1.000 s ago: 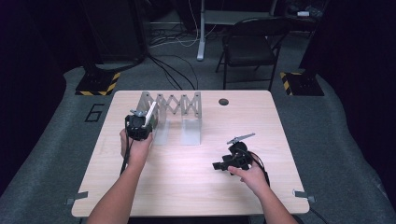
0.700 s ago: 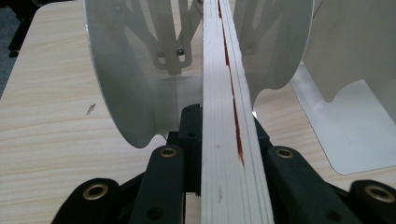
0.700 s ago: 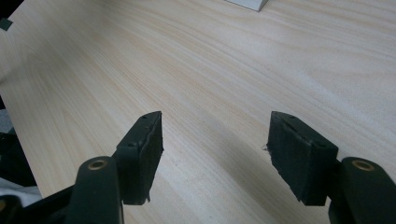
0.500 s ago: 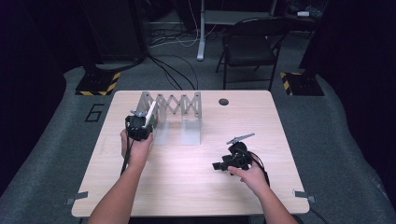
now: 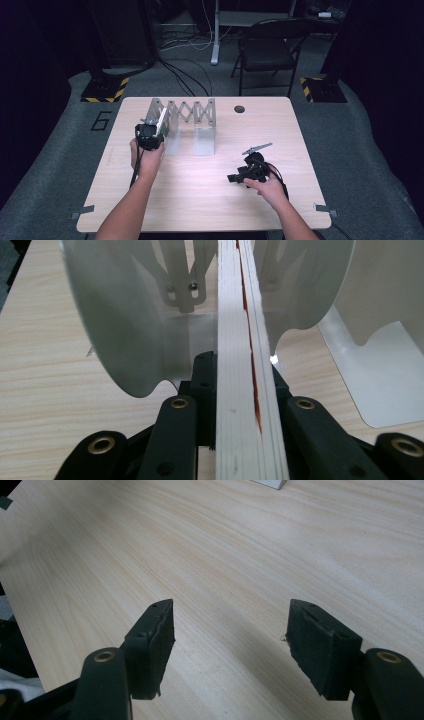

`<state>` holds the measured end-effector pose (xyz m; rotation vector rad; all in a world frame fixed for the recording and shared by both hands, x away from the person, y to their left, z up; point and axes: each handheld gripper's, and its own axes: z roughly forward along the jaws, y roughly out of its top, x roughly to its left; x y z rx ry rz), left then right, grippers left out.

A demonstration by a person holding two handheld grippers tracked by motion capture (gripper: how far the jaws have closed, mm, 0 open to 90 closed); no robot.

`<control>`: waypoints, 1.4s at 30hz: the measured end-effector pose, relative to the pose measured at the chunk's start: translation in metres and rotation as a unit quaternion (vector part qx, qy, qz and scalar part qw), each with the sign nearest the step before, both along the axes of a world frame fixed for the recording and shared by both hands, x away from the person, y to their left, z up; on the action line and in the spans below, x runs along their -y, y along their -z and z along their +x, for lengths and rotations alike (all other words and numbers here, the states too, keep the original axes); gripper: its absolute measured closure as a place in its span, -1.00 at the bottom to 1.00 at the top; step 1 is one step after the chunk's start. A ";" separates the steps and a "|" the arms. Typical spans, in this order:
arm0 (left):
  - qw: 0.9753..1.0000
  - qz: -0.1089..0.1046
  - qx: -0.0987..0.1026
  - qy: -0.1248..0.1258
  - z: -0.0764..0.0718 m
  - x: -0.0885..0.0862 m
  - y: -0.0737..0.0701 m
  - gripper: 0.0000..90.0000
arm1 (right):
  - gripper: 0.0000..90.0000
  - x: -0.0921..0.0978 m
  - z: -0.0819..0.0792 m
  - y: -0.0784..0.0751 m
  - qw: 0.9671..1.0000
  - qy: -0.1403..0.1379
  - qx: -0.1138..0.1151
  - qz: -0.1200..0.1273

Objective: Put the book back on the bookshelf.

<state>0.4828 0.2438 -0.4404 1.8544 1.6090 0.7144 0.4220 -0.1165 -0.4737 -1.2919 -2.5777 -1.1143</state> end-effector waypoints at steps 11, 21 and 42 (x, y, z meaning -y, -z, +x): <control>1.000 0.002 -0.007 -0.004 0.001 -0.002 0.001 0.57 | -0.21 -0.001 0.000 0.000 1.000 0.001 -0.004 -0.001; 1.000 0.001 0.003 -0.001 -0.004 -0.004 -0.005 0.44 | -0.21 -0.001 0.000 0.001 1.000 -0.001 -0.006 -0.002; 0.999 -0.007 0.042 0.015 -0.023 -0.003 -0.029 0.32 | -0.21 -0.002 0.000 0.002 1.000 -0.001 -0.003 -0.005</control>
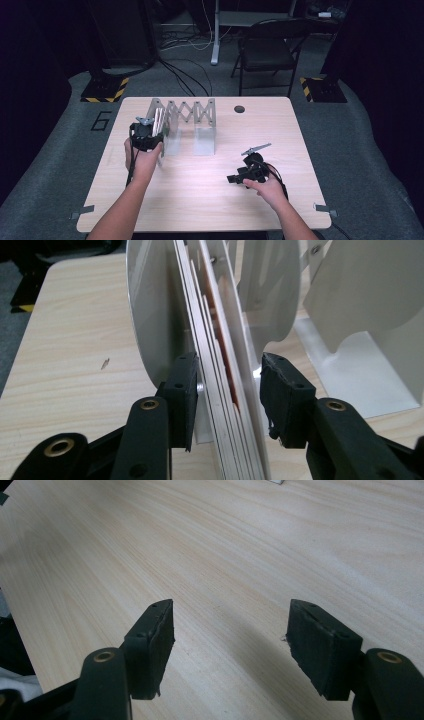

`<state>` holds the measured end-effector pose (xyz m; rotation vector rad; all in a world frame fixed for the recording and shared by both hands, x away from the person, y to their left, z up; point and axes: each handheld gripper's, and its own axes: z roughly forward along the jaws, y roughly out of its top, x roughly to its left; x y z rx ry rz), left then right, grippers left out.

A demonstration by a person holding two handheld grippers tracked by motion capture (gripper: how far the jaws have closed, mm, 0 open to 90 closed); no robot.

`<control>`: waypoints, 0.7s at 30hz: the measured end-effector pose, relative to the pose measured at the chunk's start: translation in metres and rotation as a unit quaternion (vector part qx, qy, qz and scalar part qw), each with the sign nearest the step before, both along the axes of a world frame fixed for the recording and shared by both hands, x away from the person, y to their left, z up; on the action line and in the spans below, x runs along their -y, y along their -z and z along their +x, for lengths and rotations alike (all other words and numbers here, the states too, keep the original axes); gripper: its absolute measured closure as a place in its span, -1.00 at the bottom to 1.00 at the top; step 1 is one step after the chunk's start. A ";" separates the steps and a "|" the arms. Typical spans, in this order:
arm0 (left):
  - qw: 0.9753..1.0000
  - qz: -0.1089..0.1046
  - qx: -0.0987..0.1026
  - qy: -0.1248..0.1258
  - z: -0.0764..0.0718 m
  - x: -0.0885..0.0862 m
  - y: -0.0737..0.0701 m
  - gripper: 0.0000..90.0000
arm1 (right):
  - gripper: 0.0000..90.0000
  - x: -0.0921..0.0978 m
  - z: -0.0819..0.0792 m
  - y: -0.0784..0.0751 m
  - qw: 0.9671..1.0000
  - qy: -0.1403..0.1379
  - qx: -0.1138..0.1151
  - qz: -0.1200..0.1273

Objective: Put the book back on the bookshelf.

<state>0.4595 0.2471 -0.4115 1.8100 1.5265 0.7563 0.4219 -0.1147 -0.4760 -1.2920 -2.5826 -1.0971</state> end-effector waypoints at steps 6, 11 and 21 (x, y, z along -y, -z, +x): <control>1.000 -0.006 0.009 0.013 -0.010 -0.004 -0.010 0.37 | -0.21 0.000 0.001 0.000 1.000 0.000 -0.001 0.000; 1.000 -0.010 0.012 0.027 -0.018 -0.006 -0.015 0.38 | -0.21 0.000 0.001 0.001 1.000 -0.001 -0.002 -0.004; 0.998 -0.031 0.019 0.042 -0.034 -0.016 -0.028 0.39 | -0.21 0.000 0.003 0.004 1.000 -0.001 -0.001 -0.006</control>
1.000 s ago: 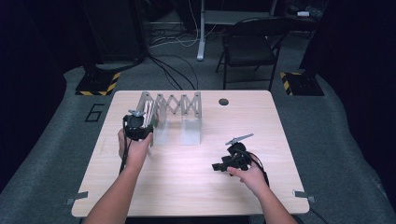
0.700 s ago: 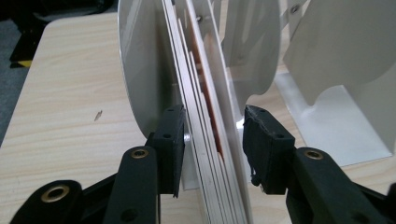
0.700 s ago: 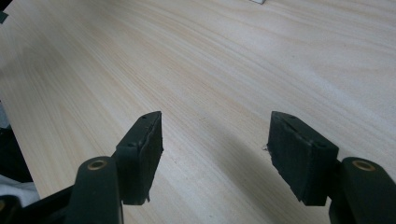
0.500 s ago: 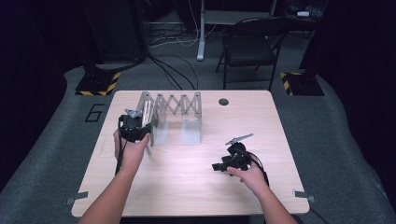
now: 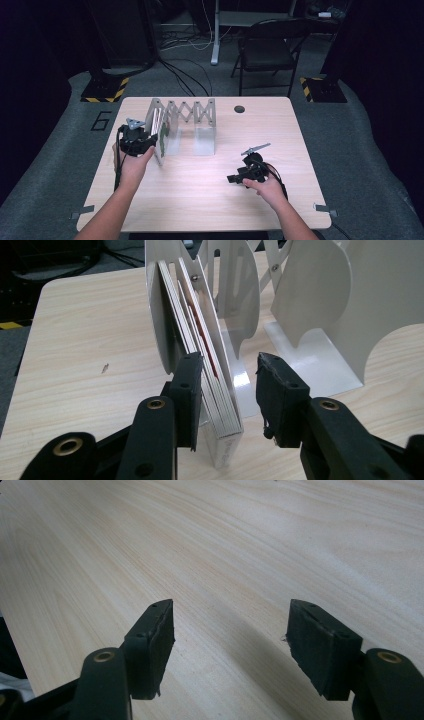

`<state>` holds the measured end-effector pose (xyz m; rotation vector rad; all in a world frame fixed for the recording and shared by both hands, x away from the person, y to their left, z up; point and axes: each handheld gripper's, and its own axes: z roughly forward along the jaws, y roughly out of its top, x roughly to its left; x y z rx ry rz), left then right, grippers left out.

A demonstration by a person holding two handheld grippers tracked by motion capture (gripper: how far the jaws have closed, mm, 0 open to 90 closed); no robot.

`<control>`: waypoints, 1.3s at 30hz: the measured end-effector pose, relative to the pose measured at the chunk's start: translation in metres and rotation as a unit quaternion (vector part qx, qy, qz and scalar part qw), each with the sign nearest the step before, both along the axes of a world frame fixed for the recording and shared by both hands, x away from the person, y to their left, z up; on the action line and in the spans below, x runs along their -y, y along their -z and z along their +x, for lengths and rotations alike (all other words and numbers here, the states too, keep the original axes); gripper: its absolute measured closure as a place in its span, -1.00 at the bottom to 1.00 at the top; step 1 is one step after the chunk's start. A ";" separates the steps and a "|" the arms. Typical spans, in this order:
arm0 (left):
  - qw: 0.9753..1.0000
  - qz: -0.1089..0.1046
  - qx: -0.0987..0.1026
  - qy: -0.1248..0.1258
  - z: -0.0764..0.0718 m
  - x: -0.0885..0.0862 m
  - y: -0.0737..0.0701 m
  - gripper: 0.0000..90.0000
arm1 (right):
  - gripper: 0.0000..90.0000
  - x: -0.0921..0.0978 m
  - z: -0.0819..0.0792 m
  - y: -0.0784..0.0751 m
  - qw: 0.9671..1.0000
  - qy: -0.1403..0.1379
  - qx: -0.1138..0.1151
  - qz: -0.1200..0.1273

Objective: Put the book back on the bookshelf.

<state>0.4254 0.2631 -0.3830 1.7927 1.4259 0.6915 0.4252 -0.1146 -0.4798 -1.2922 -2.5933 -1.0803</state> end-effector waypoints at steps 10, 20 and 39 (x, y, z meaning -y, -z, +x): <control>1.000 0.001 0.004 0.005 -0.004 -0.002 -0.010 0.39 | -0.21 0.003 0.001 -0.001 1.000 0.012 -0.005 0.006; 1.000 0.007 0.003 0.027 -0.010 0.000 -0.020 0.39 | -0.21 0.005 0.001 0.000 1.000 0.014 -0.004 0.009; 0.998 0.011 0.001 0.063 -0.023 0.009 -0.024 0.39 | -0.21 0.005 0.003 0.001 1.000 0.013 -0.005 0.005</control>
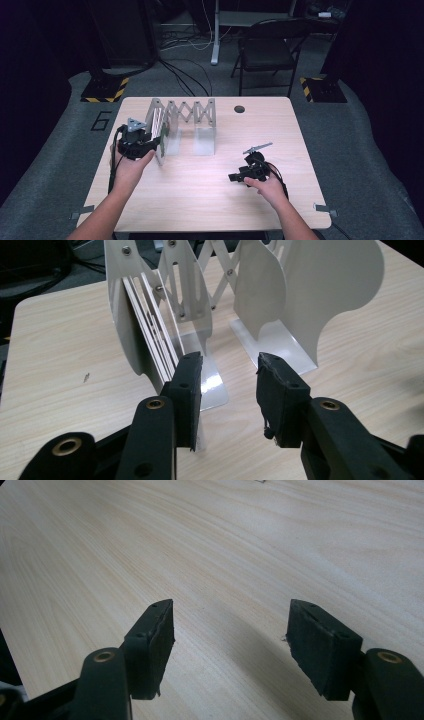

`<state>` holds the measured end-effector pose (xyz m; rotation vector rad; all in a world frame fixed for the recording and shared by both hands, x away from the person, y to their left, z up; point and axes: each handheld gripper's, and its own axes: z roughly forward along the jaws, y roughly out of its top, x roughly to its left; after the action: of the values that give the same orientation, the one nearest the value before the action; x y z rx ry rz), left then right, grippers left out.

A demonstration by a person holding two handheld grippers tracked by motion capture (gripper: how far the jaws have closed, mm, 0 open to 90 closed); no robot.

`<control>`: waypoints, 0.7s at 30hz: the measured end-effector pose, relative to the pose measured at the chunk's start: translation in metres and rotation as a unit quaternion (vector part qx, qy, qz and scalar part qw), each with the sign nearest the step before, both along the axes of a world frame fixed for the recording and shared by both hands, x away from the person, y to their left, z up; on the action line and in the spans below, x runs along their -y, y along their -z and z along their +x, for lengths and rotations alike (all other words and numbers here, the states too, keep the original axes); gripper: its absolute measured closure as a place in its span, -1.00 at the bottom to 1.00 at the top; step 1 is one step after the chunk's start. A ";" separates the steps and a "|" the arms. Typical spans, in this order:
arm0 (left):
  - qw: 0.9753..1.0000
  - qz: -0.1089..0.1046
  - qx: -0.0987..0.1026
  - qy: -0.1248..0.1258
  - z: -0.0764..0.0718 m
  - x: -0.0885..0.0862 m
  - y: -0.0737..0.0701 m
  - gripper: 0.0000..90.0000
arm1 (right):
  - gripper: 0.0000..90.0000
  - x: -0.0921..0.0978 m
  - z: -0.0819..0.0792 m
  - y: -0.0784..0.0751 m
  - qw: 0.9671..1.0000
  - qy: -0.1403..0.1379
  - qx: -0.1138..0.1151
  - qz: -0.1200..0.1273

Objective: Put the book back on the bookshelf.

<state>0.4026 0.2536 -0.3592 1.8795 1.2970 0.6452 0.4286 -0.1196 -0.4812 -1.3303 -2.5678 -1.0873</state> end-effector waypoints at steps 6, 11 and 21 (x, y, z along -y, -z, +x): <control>1.000 0.005 -0.008 0.013 -0.006 0.000 0.002 0.38 | -0.21 0.000 0.000 0.000 1.000 0.003 -0.002 0.000; 1.000 0.002 -0.013 0.018 -0.010 -0.001 0.004 0.37 | -0.21 0.000 0.000 0.000 1.000 0.005 0.000 -0.001; 0.999 -0.009 -0.029 0.028 -0.019 -0.011 0.019 0.28 | -0.21 0.001 -0.001 -0.001 1.000 0.004 0.003 -0.005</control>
<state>0.3837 0.2648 -0.3785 1.9248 1.2783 0.5526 0.4280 -0.1207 -0.4798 -1.3422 -2.5784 -1.0828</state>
